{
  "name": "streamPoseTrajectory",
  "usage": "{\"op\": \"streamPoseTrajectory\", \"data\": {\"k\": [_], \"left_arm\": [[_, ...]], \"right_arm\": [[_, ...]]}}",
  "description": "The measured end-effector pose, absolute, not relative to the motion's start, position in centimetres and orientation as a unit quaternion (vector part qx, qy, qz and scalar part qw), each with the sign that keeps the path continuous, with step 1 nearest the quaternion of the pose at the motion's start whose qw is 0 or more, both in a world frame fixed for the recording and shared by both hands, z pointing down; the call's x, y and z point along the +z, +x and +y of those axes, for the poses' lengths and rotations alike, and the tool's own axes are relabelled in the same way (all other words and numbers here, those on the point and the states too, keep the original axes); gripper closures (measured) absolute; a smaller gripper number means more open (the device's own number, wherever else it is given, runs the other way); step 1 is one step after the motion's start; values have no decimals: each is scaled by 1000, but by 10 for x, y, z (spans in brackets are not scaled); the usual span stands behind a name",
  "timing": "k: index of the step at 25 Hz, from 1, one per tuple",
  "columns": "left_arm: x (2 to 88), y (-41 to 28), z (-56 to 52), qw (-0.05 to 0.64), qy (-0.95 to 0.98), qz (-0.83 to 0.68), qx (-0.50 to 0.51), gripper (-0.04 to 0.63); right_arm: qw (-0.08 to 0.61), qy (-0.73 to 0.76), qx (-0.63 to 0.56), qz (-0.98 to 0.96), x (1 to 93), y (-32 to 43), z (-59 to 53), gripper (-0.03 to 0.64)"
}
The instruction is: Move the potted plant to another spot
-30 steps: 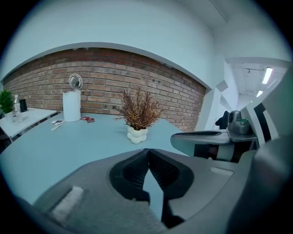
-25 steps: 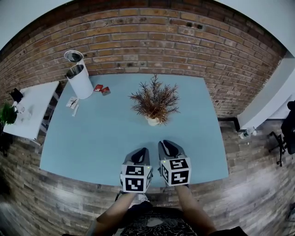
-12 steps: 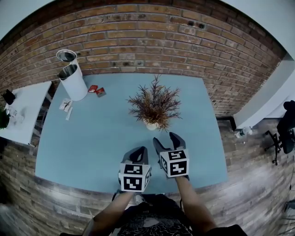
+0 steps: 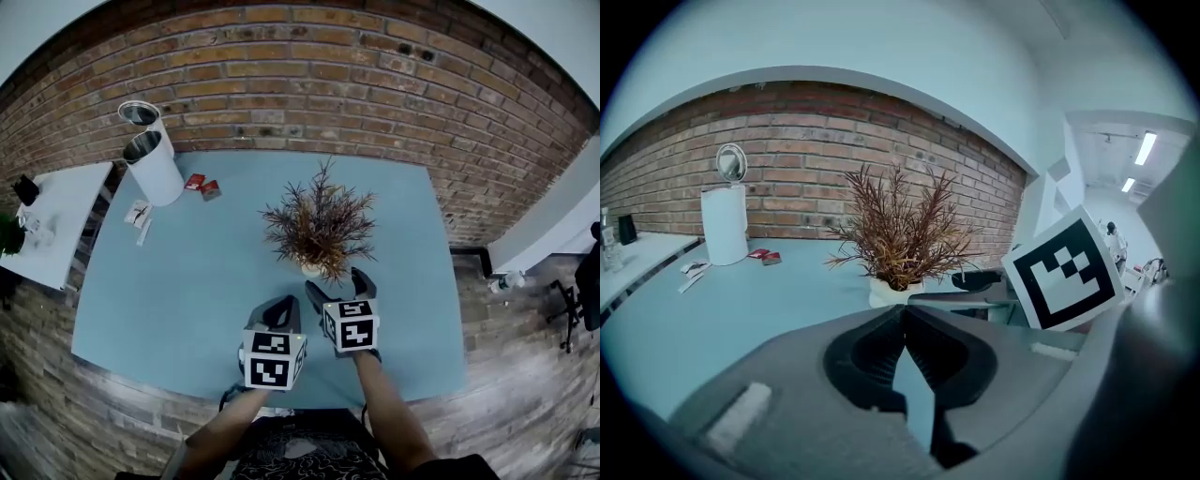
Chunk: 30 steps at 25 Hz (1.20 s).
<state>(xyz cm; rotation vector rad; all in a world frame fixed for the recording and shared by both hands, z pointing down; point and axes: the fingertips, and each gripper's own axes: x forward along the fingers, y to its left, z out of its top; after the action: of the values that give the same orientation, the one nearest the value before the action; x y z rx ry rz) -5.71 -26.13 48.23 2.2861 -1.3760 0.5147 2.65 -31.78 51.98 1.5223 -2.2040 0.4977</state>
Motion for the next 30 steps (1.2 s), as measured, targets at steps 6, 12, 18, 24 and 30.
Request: {"op": "streamPoseTrajectory", "data": {"k": [6,12,18,24,30], "left_arm": [[485,-53,-277,212,810,-514,187,595],[492,-55,-283,219,798,-526,195,595],[498,-64,-291,226,784,-542,202,595],[502,-64,-294,226,778,-546,214,595],[512,-65,-294,222,777,-547,219,595]], "right_arm": [[196,545,181,-795,531,19,-342,151],[196,543,181,-796,550,17,-361,127],[202,542,185,-794,563,19,-374,120],[214,525,179,-804,565,8,-378,121],[215,534,155,-803,579,9,-387,149]]}}
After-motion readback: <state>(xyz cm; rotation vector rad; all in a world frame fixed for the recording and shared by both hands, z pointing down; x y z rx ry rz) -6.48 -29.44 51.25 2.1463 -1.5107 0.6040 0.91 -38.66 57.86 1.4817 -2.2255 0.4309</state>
